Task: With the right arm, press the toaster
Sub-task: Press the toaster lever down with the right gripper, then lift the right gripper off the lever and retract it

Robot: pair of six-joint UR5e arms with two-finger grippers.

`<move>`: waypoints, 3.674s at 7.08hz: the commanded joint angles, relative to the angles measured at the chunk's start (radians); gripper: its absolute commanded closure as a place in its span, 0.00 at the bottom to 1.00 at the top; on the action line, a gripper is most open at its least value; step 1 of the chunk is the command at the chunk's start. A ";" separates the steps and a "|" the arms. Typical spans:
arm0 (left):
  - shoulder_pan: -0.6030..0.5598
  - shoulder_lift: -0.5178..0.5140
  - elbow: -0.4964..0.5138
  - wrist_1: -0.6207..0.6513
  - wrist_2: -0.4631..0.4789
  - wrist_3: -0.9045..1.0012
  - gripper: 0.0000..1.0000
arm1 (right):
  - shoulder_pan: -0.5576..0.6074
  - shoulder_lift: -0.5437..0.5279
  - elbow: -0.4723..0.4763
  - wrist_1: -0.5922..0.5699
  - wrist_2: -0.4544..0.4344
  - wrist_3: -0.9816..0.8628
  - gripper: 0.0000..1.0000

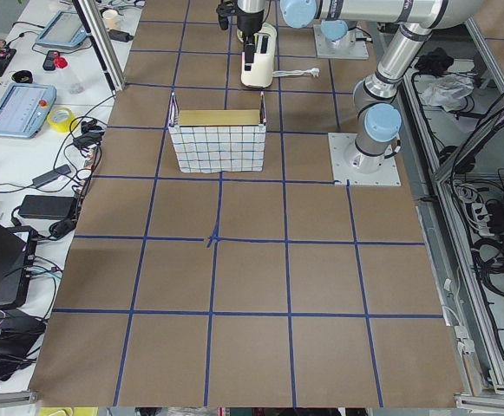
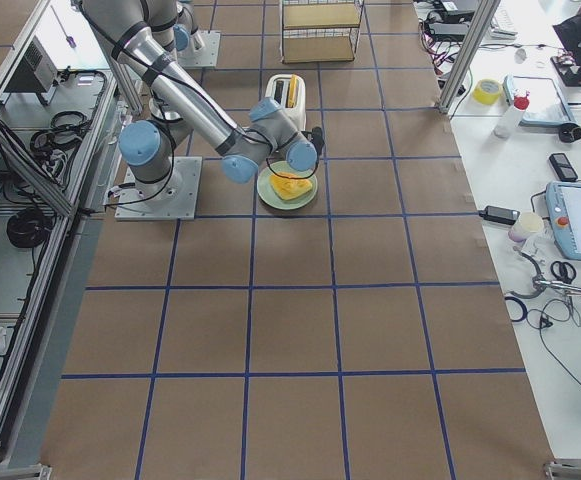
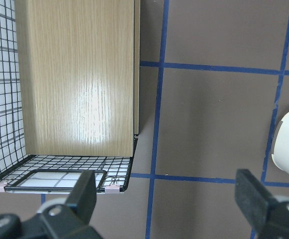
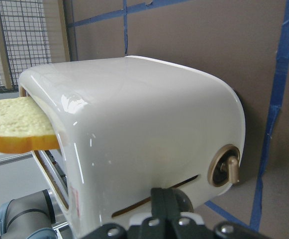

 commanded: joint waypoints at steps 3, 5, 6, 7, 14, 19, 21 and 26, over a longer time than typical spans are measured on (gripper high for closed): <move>0.000 0.000 0.000 0.000 0.001 0.000 0.00 | 0.008 -0.001 0.001 -0.042 -0.048 0.098 1.00; 0.000 0.000 0.000 0.000 0.000 0.000 0.00 | 0.010 0.004 0.003 -0.042 -0.048 0.099 1.00; 0.000 0.000 0.000 0.000 0.000 0.000 0.00 | 0.010 0.023 0.003 -0.059 -0.050 0.099 1.00; 0.000 0.000 0.000 0.000 0.000 0.000 0.00 | 0.010 0.030 0.003 -0.072 -0.050 0.099 1.00; 0.000 0.000 0.000 0.000 0.000 0.000 0.00 | 0.025 -0.086 -0.170 0.005 -0.166 0.317 1.00; 0.000 0.000 0.000 0.000 0.000 0.000 0.00 | 0.256 -0.107 -0.669 0.231 -0.539 0.766 1.00; 0.000 0.000 0.000 0.000 0.000 0.000 0.00 | 0.412 -0.105 -0.675 0.185 -0.570 1.016 1.00; 0.000 0.000 0.000 0.000 0.000 0.000 0.00 | 0.559 -0.098 -0.617 -0.149 -0.685 1.008 0.11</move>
